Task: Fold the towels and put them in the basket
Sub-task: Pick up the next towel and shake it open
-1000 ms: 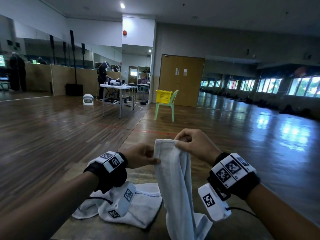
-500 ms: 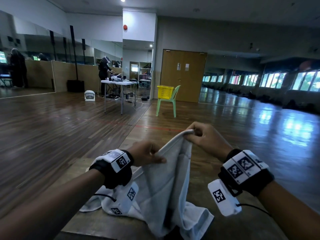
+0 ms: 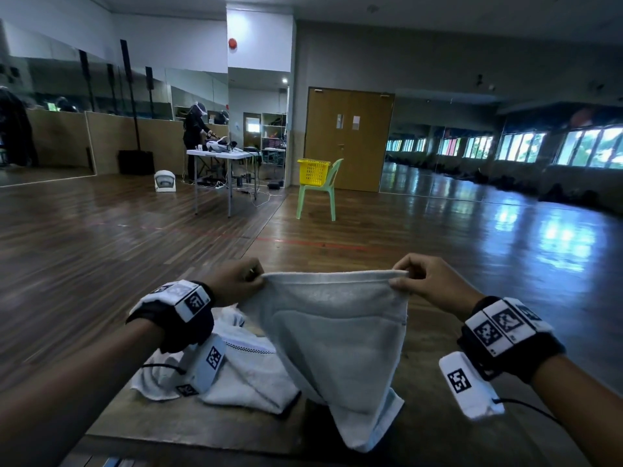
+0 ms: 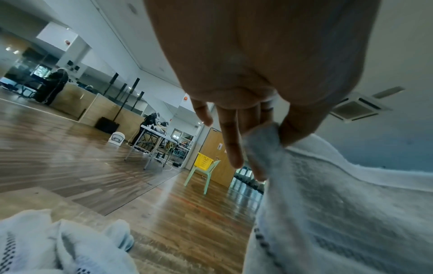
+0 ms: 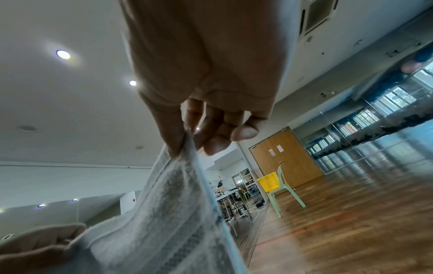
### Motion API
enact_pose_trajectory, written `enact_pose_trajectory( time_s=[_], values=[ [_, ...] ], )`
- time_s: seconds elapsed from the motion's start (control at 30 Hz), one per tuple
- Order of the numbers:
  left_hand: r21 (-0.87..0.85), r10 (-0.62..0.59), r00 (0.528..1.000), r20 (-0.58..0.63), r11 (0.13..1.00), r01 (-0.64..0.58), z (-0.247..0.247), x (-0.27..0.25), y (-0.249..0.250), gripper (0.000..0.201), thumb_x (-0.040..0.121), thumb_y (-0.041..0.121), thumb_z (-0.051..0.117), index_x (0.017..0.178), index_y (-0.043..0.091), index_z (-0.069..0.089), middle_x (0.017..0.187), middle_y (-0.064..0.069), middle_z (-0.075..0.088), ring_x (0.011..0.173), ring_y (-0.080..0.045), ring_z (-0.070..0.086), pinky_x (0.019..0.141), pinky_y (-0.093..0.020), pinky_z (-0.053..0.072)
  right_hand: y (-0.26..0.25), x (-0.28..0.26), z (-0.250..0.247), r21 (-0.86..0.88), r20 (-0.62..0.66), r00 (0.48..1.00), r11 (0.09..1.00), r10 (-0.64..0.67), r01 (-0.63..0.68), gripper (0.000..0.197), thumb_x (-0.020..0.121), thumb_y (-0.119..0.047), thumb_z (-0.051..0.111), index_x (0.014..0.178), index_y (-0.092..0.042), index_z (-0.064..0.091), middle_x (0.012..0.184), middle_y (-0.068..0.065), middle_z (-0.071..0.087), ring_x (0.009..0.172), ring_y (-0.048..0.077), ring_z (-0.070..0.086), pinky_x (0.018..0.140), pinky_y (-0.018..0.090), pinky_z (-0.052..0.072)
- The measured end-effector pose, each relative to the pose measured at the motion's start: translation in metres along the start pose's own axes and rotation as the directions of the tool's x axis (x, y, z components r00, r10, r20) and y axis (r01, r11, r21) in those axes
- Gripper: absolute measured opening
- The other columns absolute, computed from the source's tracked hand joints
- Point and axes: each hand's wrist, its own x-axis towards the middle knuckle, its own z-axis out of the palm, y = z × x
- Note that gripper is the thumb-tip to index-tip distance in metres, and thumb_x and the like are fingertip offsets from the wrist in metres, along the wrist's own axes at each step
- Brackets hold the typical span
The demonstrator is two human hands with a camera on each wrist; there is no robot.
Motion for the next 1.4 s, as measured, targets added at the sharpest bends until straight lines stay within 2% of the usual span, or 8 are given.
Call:
enact_pose_trajectory(
  time_s=[0.17,0.33,0.47,0.63,0.8,0.93,1.23,1.4],
  values=[
    [0.118,0.011,0.994,-0.111,0.993,0.002,-0.012,-0.001,0.007,0.01,0.092,0.028,0.053,0.095,0.019,0.055,0.082,-0.001,0.06,0.074,-0.022,0.053,0.064,-0.028,0.038,0.004,-0.004,-0.003,-0.029,-0.05,0.998,0.999,-0.024,0.022,0.004,0.084,-0.014,0.066,0.082,-0.015,0.062,0.088,0.016,0.068,0.08,0.029,0.063,0.079,0.046,0.053],
    [0.353,0.08,0.989,0.124,0.928,-0.119,-0.02,-0.008,0.013,0.013,0.093,0.029,0.05,0.1,0.022,0.058,0.091,0.005,0.06,0.088,-0.02,0.056,0.076,-0.027,0.033,-0.008,-0.008,-0.027,-0.118,-0.144,0.987,0.992,-0.066,0.049,0.009,0.085,-0.014,0.062,0.078,-0.018,0.06,0.082,0.008,0.066,0.077,0.023,0.061,0.069,0.035,0.048],
    [0.266,0.088,0.988,0.126,0.957,-0.119,-0.035,-0.009,0.023,0.019,0.091,0.032,0.056,0.083,0.016,0.062,0.079,0.003,0.057,0.075,-0.016,0.051,0.068,-0.024,0.035,-0.024,-0.013,-0.051,-0.172,-0.17,0.98,0.982,-0.103,0.074,0.007,0.087,-0.014,0.06,0.08,-0.014,0.059,0.075,0.001,0.062,0.067,0.013,0.054,0.062,0.025,0.041],
    [0.25,0.18,0.982,-0.05,0.955,-0.162,-0.081,-0.014,0.04,0.011,0.09,0.028,0.059,0.08,0.025,0.062,0.072,0.013,0.053,0.069,-0.01,0.049,0.068,-0.024,0.032,-0.056,-0.02,-0.082,-0.321,-0.212,0.957,0.939,-0.2,0.125,0.003,0.088,-0.011,0.059,0.085,-0.01,0.058,0.074,0.002,0.059,0.063,0.012,0.05,0.055,0.021,0.036],
    [0.157,0.241,0.935,-0.26,0.966,-0.206,-0.154,-0.023,0.068,0.011,0.088,0.022,0.062,0.082,0.015,0.068,0.071,0.001,0.062,0.065,-0.015,0.056,0.061,-0.027,0.043,-0.094,-0.026,-0.119,-0.413,-0.258,0.913,0.891,-0.315,0.191,0.01,0.085,-0.008,0.062,0.079,-0.014,0.056,0.075,0.004,0.06,0.067,0.02,0.053,0.055,0.02,0.038],
    [0.195,0.252,0.883,-0.396,0.963,-0.188,-0.216,-0.029,0.101,0.007,0.087,0.02,0.063,0.087,0.017,0.069,0.067,0.011,0.059,0.057,0.002,0.056,0.053,-0.01,0.039,-0.139,-0.029,-0.151,-0.479,-0.304,0.854,0.843,-0.422,0.246,0.012,0.085,-0.01,0.063,0.078,-0.015,0.054,0.076,0.005,0.06,0.068,0.023,0.054,0.054,0.023,0.038],
    [0.4,0.291,0.763,-0.577,0.915,-0.046,-0.337,-0.038,0.153,0.023,0.09,0.031,0.056,0.102,0.016,0.069,0.084,0.001,0.065,0.082,-0.019,0.058,0.071,-0.026,0.036,-0.24,-0.011,-0.217,-0.534,-0.44,0.694,0.788,-0.569,0.307,0.006,0.084,-0.01,0.065,0.085,-0.009,0.06,0.076,0.008,0.058,0.068,0.023,0.052,0.058,0.027,0.035],
    [0.487,0.312,0.765,-0.564,0.873,0.004,-0.365,-0.02,0.15,0.027,0.089,0.034,0.056,0.101,0.015,0.07,0.091,-0.007,0.07,0.08,-0.022,0.06,0.077,-0.03,0.041,-0.256,0.018,-0.225,-0.563,-0.439,0.713,0.786,-0.547,0.256,0.007,0.083,-0.014,0.066,0.084,-0.014,0.059,0.072,-0.003,0.056,0.072,0.021,0.054,0.068,0.03,0.037]
  ],
)
